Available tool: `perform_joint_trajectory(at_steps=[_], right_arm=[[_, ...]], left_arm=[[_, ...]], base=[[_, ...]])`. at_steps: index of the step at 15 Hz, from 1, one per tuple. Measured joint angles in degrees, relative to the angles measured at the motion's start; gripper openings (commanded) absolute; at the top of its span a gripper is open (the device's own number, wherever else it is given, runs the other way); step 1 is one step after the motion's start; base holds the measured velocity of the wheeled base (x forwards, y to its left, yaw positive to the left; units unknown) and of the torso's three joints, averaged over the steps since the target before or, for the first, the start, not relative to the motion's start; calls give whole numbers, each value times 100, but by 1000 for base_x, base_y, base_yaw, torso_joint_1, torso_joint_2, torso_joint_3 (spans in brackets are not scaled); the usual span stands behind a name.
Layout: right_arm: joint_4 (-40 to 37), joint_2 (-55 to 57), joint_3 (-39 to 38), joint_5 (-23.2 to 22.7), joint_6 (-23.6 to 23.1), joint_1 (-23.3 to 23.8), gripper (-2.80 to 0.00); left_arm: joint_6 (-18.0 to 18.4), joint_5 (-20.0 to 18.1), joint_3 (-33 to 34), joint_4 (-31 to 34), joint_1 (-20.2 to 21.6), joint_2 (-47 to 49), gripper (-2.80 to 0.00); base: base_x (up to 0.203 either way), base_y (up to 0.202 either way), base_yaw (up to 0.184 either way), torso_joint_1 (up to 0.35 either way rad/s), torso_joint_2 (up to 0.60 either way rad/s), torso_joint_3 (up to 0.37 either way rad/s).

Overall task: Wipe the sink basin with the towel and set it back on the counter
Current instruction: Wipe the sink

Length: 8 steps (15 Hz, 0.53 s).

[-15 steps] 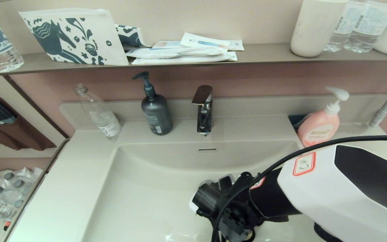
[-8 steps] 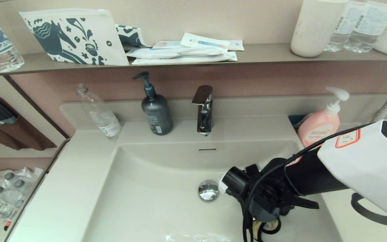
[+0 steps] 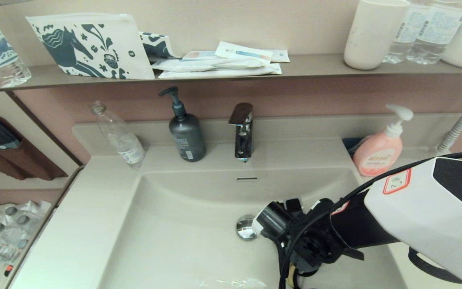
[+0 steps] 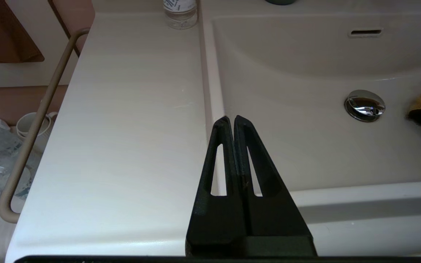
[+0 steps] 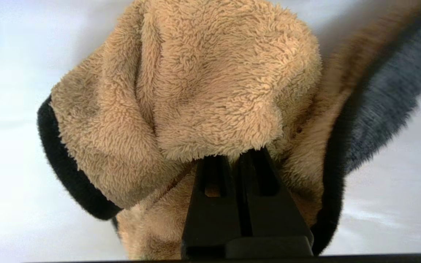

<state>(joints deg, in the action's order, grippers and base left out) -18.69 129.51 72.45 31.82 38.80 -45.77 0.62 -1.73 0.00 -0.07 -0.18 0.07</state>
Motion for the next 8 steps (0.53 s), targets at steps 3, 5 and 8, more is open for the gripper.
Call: perform_joint_trajectory(at_steps=[3, 5, 8], right_arm=[[-38, 123, 476, -322, 197, -303, -280], [-99, 215, 868, -442, 266, -538, -280], [-335, 502, 1631, -559, 489, -848, -280]], left_arm=[[-2, 0, 0, 2, 0, 0, -280], [-1, 0, 0, 0, 0, 0, -280], [-2, -5, 0, 0, 0, 0, -280]], base=[[0, 0, 0, 0, 0, 0], [0, 0, 0, 0, 0, 0], [0, 0, 0, 0, 0, 0]])
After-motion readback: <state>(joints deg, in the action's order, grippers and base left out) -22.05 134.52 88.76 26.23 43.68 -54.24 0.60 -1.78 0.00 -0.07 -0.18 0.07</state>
